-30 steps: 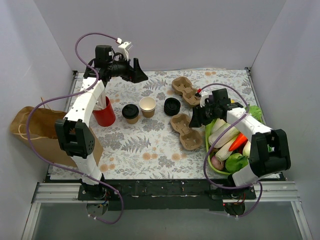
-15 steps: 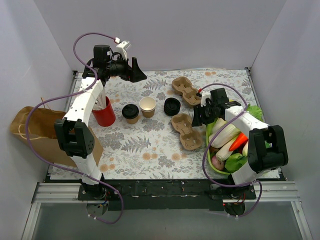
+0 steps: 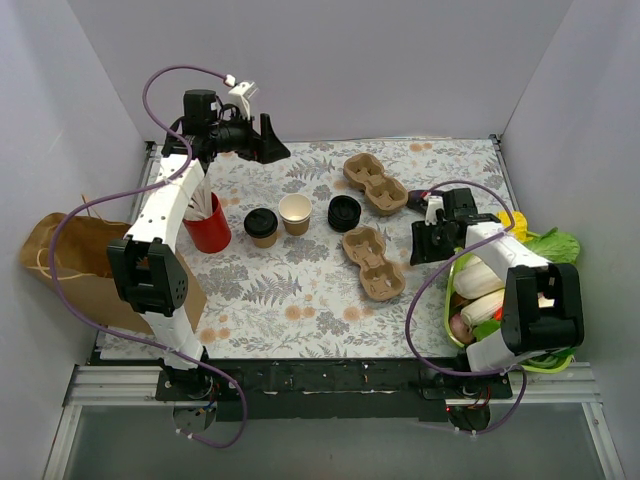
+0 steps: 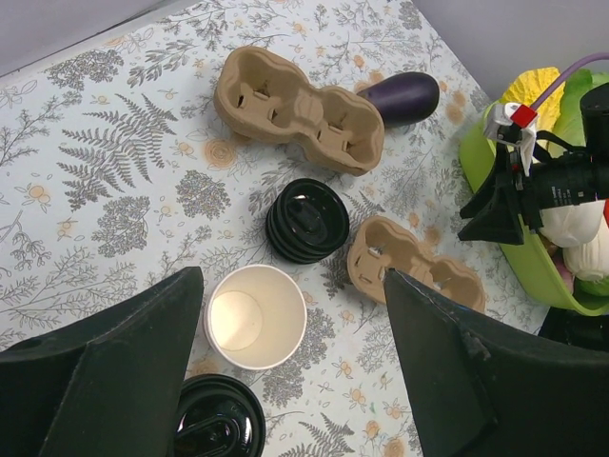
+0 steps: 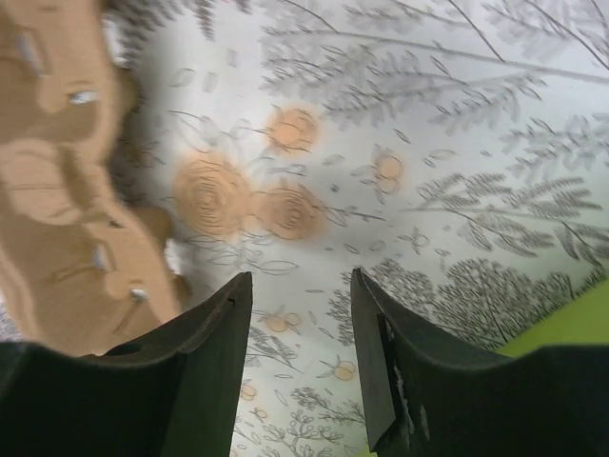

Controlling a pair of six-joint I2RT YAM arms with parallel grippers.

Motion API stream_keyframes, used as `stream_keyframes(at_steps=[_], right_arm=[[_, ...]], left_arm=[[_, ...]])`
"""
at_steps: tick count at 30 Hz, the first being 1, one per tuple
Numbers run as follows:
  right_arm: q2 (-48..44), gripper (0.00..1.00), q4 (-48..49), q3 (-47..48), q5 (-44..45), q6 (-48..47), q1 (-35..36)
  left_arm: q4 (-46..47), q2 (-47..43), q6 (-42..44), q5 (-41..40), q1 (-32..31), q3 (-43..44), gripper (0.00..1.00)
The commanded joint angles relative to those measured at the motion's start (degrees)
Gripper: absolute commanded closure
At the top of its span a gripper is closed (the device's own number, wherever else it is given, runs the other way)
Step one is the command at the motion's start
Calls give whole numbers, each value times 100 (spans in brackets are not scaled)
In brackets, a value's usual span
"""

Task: Pack the takeout coffee

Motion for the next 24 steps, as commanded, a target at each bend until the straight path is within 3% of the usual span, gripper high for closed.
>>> stream_keyframes(at_steps=[1, 5, 9, 16, 19, 24], right_arm=[[92, 46, 283, 662, -1131, -298, 209], [268, 46, 266, 1164, -1009, -650, 490], [347, 45, 318, 1358, -983, -572, 535], [339, 44, 380, 1279, -1088, -387, 543], [409, 43, 380, 1287, -1114, -369, 543], [672, 43, 362, 1751, -1727, -439, 552]], left_arm=[[123, -364, -9, 63, 16, 29, 23], [-244, -477, 471, -269, 25, 406, 19], [-1044, -829, 1499, -1812, 139, 881, 8], [-3039, -1092, 3092, -4090, 771, 2340, 5], [-3050, -1495, 3505, -4653, 1121, 2368, 4], [-2997, -2120, 3437, -4533, 1922, 2394, 4]])
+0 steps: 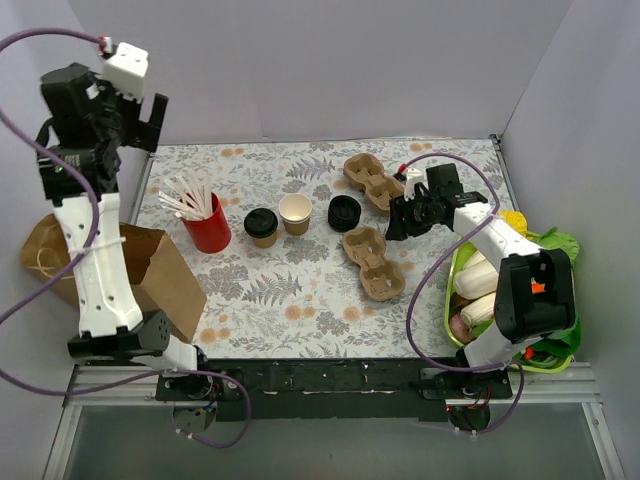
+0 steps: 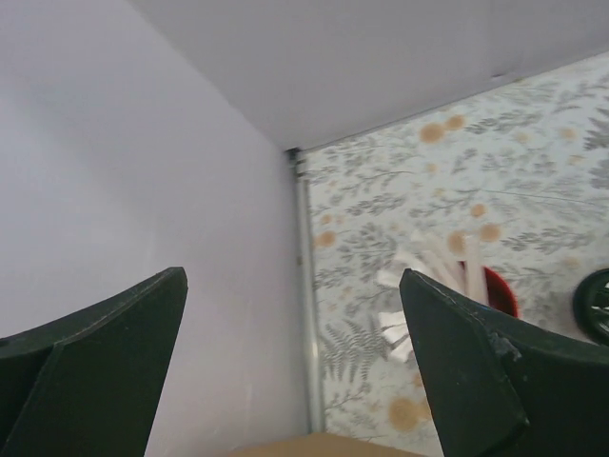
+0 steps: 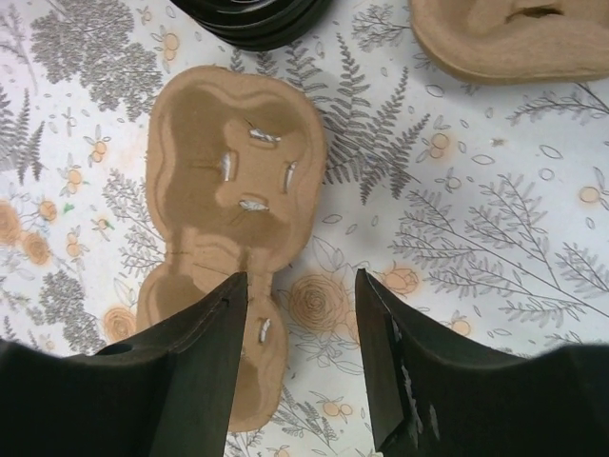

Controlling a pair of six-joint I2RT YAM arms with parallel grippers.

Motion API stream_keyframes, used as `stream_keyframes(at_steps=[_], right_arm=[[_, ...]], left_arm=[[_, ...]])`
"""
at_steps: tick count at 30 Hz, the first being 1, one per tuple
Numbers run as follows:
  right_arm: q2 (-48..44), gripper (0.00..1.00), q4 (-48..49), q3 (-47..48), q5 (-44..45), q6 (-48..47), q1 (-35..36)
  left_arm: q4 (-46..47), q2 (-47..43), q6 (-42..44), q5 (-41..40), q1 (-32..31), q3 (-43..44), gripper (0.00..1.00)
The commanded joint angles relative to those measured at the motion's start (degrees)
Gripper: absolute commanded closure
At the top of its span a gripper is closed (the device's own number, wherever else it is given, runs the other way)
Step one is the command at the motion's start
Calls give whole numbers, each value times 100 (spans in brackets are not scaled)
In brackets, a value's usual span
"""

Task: Pack the takeout coffee

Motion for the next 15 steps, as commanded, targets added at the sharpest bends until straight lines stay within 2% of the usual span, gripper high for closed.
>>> stream_keyframes(at_steps=[1, 3, 5, 6, 7, 9, 10, 11, 13, 14, 15], right_arm=[[279, 43, 17, 708, -872, -164, 8], [454, 41, 8, 1338, -1660, -496, 104], [621, 39, 17, 1911, -1867, -630, 332], [831, 38, 17, 2557, -2024, -683, 629], [946, 36, 17, 2886, -2087, -692, 789], [1279, 35, 156, 3492, -2218, -640, 1279], [1334, 33, 384, 3730, -2263, -300, 1422], [1360, 32, 1186, 3750, -2324, -62, 1554], [1361, 28, 2095, 3628, -2334, 709, 1905], [1369, 27, 2804, 3610, -2272, 888, 2028], [1404, 26, 3107, 3618, -2098, 994, 2291]], left_arm=[[-165, -681, 219, -452, 771, -20, 3], [116, -1137, -202, -733, 861, -337, 2], [713, -1576, -840, -917, 869, -837, 2], [785, -1587, -1037, -823, 957, -805, 2], [707, -1526, -1334, -604, 1358, -657, 2], [697, -1298, -1784, -244, 1607, -269, 2], [793, -1236, -1820, -59, 1643, -190, 2], [855, -1157, -1864, 4, 1634, -93, 2], [987, -911, -2084, 267, 1625, 249, 2], [1057, -858, -2198, 347, 1625, 311, 2], [1136, -823, -2303, 426, 1625, 312, 2]])
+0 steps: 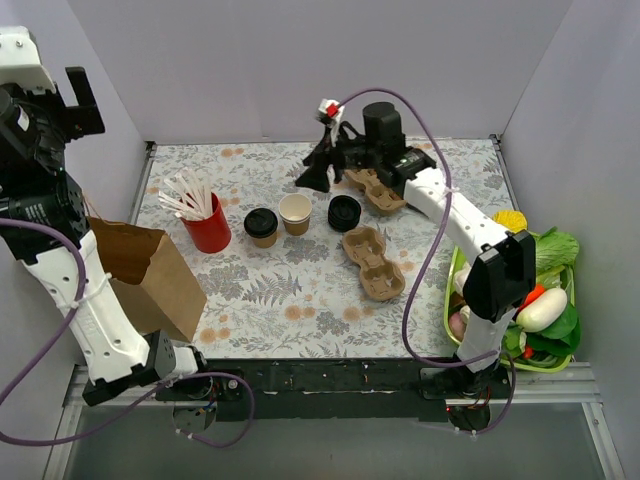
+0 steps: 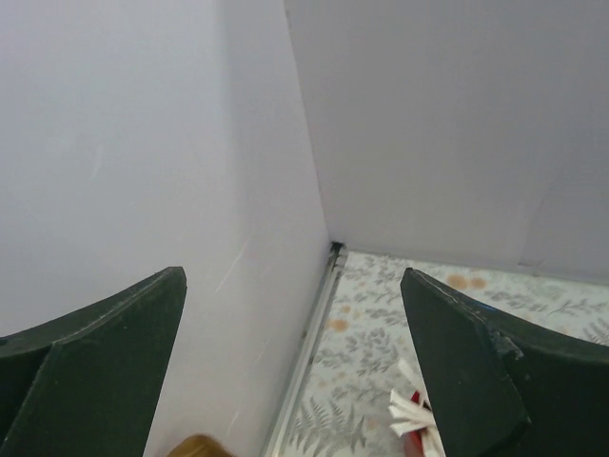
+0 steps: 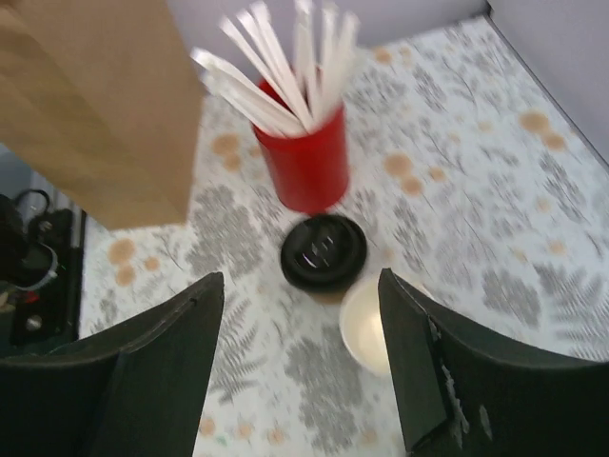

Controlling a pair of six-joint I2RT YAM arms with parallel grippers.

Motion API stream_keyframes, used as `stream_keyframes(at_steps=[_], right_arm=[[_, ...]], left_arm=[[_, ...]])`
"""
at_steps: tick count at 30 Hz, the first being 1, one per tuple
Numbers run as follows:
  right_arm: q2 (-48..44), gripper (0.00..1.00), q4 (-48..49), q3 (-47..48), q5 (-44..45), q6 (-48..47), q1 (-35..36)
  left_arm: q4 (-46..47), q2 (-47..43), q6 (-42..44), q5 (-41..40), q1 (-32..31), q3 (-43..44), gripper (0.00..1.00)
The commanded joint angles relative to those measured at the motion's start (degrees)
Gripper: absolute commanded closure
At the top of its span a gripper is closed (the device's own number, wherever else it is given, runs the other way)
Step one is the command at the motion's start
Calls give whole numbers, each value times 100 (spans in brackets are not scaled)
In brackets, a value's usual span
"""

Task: Pack the takeout coffee

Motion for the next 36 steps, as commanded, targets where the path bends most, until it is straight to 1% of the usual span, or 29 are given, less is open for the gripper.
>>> stream_keyframes(at_steps=[1, 2, 3, 4, 5, 6, 8, 10, 11, 12, 15, 16, 17, 18, 19, 20, 22, 26, 27, 30, 32, 36], right_arm=[[123, 26, 2130, 108, -31, 1117, 714], [263, 26, 2315, 248, 92, 1223, 977], [369, 26, 2648, 380, 389, 1329, 1093], [492, 26, 2720, 555, 575, 1495, 1207], [824, 26, 2765, 1035, 733, 1845, 1382], [1010, 26, 2835, 1292, 978, 2092, 1462], [1448, 26, 3010, 1645, 1217, 2479, 1751], [1714, 26, 3073, 2207, 1280, 2429, 1963], [1984, 26, 3073, 2409, 1254, 2428, 2147], [2118, 26, 3012, 2846, 1288, 2437, 2227], [2417, 26, 2897, 3210, 1420, 2490, 2490], [2435, 26, 2906, 3185, 1464, 2472, 2535], [2418, 25, 2993, 3106, 1490, 2455, 2596], [2418, 25, 3081, 3019, 1499, 2533, 2605], [2418, 26, 3177, 2896, 1491, 2751, 2606], [2444, 25, 3274, 2869, 1491, 2832, 2606], [2479, 26, 3222, 2947, 1482, 3103, 2606], [2497, 28, 3617, 2807, 1158, 3526, 2675], [2523, 29, 3670, 2815, 965, 3527, 2711], [2567, 31, 3618, 2719, 815, 3509, 2860], [2567, 34, 3565, 2623, 744, 3501, 2939], [2523, 36, 3793, 2149, 455, 3492, 3010]], left_arm=[[474, 340, -824, 779, 19, 142, 2], [536, 332, -912, 869, 28, 80, 2], [581, 314, -974, 930, 28, -34, 2], [590, 323, -1053, 1096, 28, -43, 2], [564, 331, -1089, 1159, 19, -70, 2], [563, 323, -1124, 1229, 28, -105, 2], [668, 174, -1229, 1440, 28, -394, 2], [826, 16, -1308, 1659, 19, -779, 2], [871, -115, -1396, 1939, 19, -886, 2], [915, -186, -1449, 2029, 19, -1000, 2], [907, -310, -1607, 2170, 19, -1142, 2], [906, -362, -1590, 2205, 28, -1194, 2], [1019, -511, -1581, 2205, 28, -1639, 2], [1168, -852, -1581, 2205, 19, -1904, 2], [1422, -1020, -1564, 2240, 28, -2185, 2], [1416, -1092, -1555, 2328, 45, -2301, 2], [1110, -1022, -1555, 2695, 256, -2084, 2], [801, -882, -1353, 2777, 327, -1679, 2], [775, -855, -1353, 2768, 327, -1643, 2], [713, -802, -1344, 2891, 318, -1529, 2], [660, -767, -1344, 2978, 327, -1432, 2], [564, -802, -1361, 3110, 300, -1388, 2]])
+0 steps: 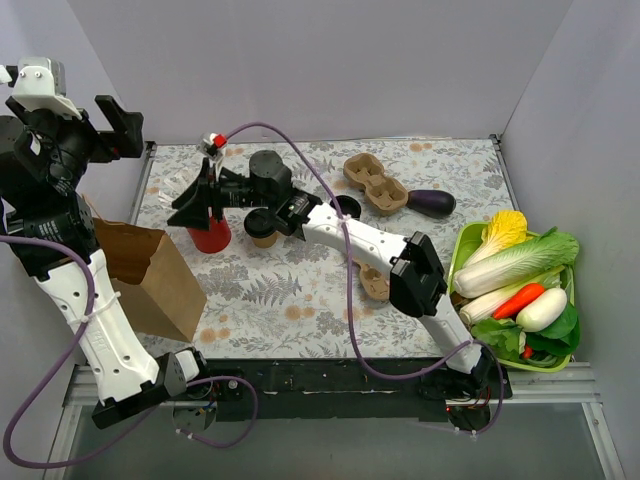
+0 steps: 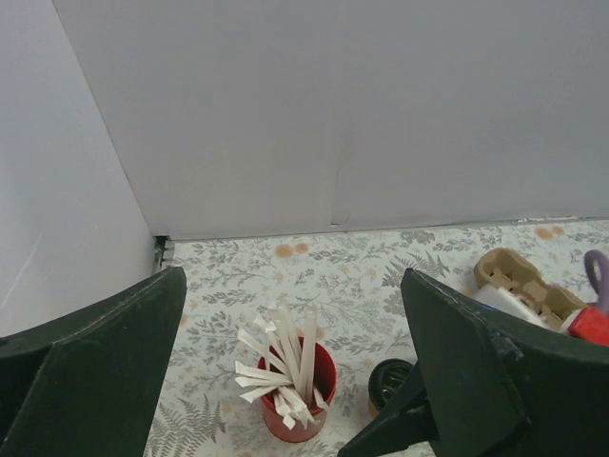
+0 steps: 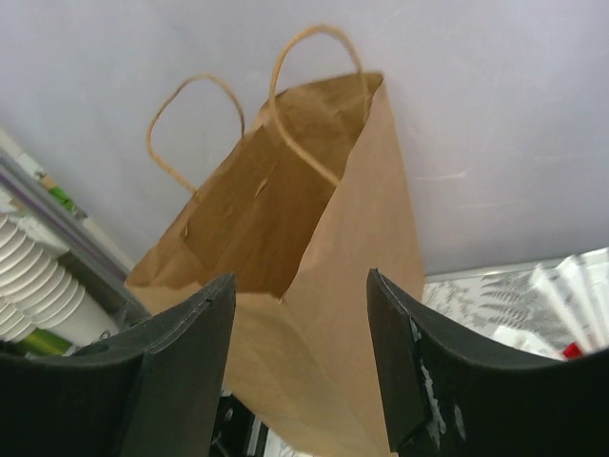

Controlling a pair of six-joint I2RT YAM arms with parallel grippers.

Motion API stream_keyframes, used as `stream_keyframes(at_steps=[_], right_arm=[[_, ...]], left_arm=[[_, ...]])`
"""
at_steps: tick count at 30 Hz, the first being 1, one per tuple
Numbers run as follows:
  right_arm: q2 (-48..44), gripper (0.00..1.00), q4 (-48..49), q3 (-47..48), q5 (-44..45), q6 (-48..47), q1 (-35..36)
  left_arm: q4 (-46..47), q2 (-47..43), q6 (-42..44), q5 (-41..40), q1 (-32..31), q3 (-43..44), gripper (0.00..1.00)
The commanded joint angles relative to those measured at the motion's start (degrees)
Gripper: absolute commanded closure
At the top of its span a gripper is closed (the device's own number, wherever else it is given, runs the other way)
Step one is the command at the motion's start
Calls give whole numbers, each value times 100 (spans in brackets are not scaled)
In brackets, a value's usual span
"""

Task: Pack the takeout coffee

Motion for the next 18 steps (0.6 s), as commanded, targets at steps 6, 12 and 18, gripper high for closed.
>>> stream_keyframes(at_steps=[6, 12, 18], right_arm=[[60, 36, 742, -619, -678, -181, 232], [297, 37, 777, -364, -546, -348, 303], [605, 47, 900, -110, -520, -313, 311]], left_arm=[[-504, -134, 204, 208, -216, 304, 2], [-584, -187, 292, 85, -296, 269, 2], [-628, -169, 406, 50, -366, 251, 2]])
